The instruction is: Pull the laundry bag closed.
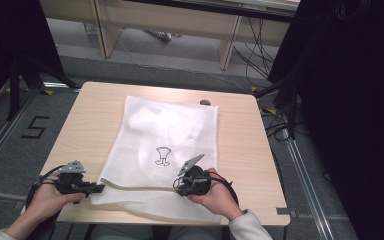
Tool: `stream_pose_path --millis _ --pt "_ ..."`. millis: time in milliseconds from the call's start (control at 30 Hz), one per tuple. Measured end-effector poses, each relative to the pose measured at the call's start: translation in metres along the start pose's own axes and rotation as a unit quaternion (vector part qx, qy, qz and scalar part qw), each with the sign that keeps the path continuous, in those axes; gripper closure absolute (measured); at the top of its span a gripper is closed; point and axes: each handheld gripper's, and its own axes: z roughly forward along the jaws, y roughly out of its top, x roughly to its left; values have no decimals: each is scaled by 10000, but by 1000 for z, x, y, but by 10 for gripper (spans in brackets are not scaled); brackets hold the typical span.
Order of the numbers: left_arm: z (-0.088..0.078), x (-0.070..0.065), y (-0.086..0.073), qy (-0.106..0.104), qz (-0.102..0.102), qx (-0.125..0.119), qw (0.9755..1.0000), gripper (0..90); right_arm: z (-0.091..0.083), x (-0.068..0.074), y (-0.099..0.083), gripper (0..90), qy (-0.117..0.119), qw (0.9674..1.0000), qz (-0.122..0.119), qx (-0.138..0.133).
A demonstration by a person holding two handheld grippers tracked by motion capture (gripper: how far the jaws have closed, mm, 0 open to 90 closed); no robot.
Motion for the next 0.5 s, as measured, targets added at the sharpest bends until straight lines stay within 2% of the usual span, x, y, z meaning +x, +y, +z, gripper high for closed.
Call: stream_pose_path --millis 67,100,200,233,500 --pt "1 -1 -1 49 -10 -110 9999 851 0 -1 -1 822 5 10000 -15 -13" --pt "0 0 0 30 10 10 10000 851 0 -1 -2 822 7 10000 -13 -3" --pt "1 -1 -1 52 -12 -103 9999 851 -2 -1 -4 822 -6 10000 30 7" --pt "0 0 0 39 10 10 10000 851 -2 -2 -4 822 -33 10000 25 -7" --pt "0 0 0 17 11 6 10000 851 -5 -3 -9 822 -46 10000 83 -27"
